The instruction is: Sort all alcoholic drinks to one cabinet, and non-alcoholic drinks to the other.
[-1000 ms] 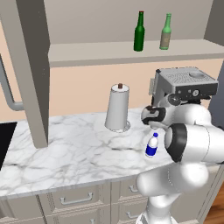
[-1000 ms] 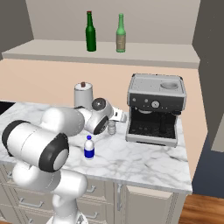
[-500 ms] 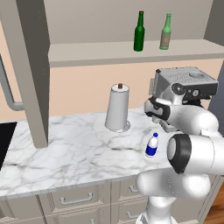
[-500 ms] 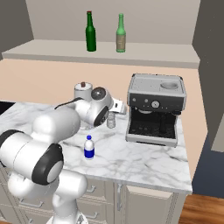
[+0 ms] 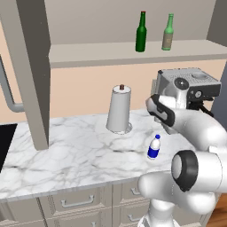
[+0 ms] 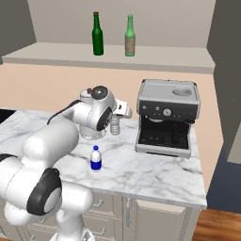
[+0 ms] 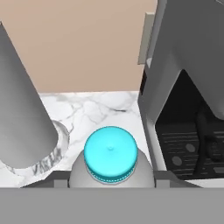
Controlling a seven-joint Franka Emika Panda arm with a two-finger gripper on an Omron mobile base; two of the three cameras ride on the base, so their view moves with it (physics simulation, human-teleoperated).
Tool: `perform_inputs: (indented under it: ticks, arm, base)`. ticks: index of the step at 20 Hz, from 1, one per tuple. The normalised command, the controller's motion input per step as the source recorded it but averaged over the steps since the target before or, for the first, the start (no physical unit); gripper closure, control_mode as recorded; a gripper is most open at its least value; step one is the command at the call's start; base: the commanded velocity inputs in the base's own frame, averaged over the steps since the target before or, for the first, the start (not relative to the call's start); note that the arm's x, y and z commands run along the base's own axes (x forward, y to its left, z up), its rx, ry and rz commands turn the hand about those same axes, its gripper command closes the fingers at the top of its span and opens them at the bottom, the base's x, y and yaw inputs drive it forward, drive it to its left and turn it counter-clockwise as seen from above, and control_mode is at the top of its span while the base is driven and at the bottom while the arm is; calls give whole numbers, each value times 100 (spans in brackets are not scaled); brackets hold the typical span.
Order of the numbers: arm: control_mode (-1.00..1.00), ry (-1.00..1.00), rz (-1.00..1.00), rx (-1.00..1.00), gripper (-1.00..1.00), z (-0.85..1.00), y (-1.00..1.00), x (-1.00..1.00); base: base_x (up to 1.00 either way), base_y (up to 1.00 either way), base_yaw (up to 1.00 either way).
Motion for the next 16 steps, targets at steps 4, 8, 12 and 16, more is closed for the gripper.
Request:
perform_inputs:
  ticks: [4,8,12,16]
  arm:
    - [-100,0,2,-3,100,34,20,-32]
    - [-100,-4,1,-1,100,36,14,-37]
    - [-100,-7,0,0,100,34,14,-41]
    - [-100,-8,0,0,100,29,21,-38]
  base:
    - [0,0,0]
    - [0,0,0]
    - [0,0,0]
    - [0,0,0]
